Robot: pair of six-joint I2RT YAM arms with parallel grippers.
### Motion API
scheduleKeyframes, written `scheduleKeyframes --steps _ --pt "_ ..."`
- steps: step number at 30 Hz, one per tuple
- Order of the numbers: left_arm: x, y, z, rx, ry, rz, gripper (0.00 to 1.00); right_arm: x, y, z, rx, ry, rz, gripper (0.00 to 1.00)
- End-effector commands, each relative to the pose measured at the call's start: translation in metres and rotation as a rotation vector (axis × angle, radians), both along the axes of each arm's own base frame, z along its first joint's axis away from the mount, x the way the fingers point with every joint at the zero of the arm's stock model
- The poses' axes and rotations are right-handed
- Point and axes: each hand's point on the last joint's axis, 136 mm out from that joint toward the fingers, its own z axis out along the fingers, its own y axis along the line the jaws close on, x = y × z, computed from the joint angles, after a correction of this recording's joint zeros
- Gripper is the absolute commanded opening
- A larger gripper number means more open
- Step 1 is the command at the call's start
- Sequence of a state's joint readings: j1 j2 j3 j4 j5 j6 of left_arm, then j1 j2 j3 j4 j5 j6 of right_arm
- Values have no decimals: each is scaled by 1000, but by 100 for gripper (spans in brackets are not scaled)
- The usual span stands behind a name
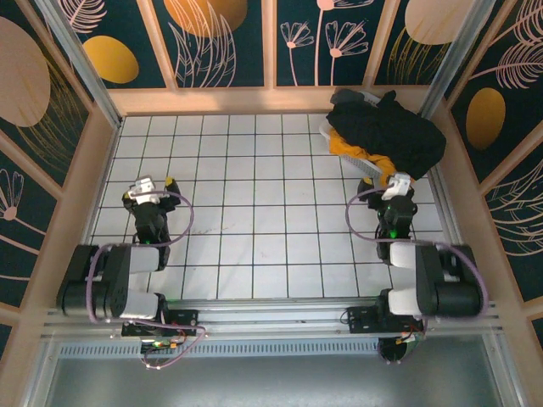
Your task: Fold and stack the t-shirts
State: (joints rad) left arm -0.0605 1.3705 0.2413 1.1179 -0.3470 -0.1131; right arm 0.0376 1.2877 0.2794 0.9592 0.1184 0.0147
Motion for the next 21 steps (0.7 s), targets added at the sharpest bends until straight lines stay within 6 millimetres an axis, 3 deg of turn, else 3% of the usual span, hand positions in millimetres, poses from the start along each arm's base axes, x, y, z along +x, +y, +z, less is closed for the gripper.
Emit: scheduleKeyframes --steps 1,3,6,9,12,16,21 --pt "9 0 78 -86 -115 63 99 0 -23 90 211 -39 -217 99" --pt "12 16 86 -376 -54 221 99 -12 -44 96 433 111 -353 99" --pt "30 6 104 -554 13 236 99 -4 -40 116 425 137 -264 98" --pt "74 -44 128 -657 79 -28 99 15 -44 124 432 220 -294 89" --pt "101 -94 135 -728 175 -202 95 45 -40 120 433 339 -279 79" --pt "105 -157 148 -693 246 -364 87 88 -24 94 460 471 -203 78" --pt "88 -228 153 -688 312 -552 73 136 -1 44 482 600 -144 78"
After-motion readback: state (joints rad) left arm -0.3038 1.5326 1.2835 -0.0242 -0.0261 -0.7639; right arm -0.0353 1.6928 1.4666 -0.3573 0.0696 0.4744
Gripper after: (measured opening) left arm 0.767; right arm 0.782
